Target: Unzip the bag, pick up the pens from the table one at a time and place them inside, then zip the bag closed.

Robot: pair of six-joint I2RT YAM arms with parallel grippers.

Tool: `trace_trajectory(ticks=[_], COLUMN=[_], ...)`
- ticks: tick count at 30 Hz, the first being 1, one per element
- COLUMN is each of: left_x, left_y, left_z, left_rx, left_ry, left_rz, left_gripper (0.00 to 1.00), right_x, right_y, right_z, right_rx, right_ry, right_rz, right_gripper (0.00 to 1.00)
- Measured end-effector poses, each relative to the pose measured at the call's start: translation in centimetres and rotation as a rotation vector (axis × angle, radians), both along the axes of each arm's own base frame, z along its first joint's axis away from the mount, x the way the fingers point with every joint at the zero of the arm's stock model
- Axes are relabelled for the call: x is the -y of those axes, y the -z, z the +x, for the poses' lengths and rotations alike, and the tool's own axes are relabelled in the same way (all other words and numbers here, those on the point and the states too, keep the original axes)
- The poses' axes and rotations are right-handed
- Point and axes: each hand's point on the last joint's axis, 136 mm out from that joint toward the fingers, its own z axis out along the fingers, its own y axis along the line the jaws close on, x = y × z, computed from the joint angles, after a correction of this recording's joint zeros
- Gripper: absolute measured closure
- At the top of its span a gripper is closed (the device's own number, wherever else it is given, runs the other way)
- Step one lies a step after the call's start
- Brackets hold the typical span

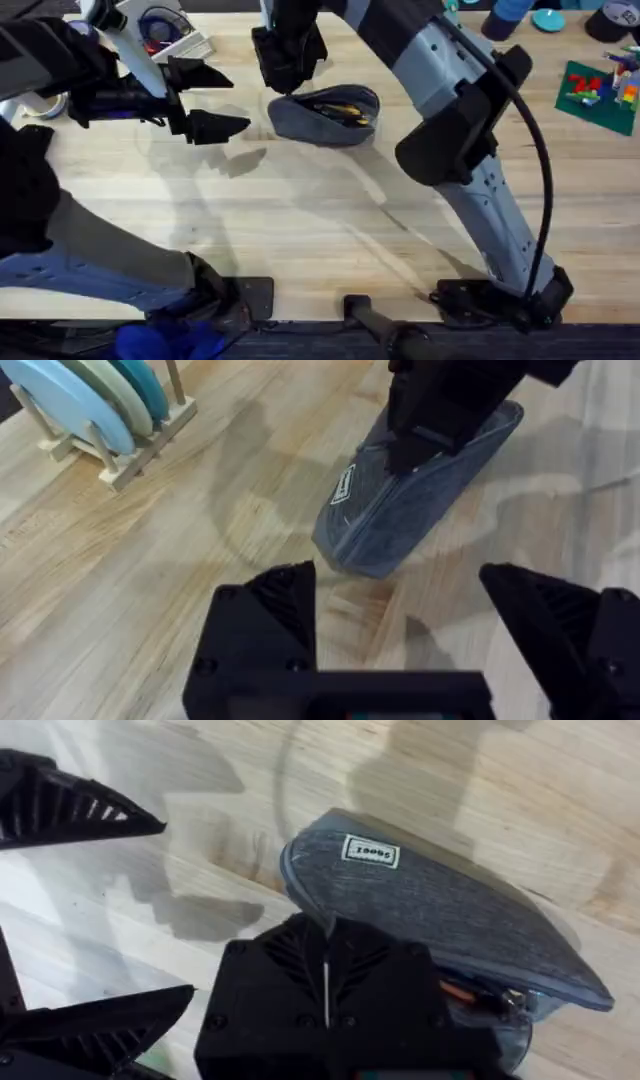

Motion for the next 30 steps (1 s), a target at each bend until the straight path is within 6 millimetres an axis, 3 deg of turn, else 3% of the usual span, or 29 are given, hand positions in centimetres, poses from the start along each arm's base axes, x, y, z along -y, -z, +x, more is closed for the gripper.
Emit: trace_trajectory(ticks=[17, 30], left_x=[-0.2, 1.5], left_y=[-0.4, 1.5], left_z=[2.2, 3.7], left_rx=[0.154, 0.191], left_ry=[0.015, 0.069], left_rz=[0.030, -0.045], left_gripper=[0.008, 0.008], right_x=[0.0, 0.0], right_y=[0.0, 0.0], right_z=[0.0, 0.0], right_rx=[-0.001, -0.001], right_ry=[0.000, 0.000], right_rz=[-0.001, -0.001], right_gripper=[0.971, 0.971])
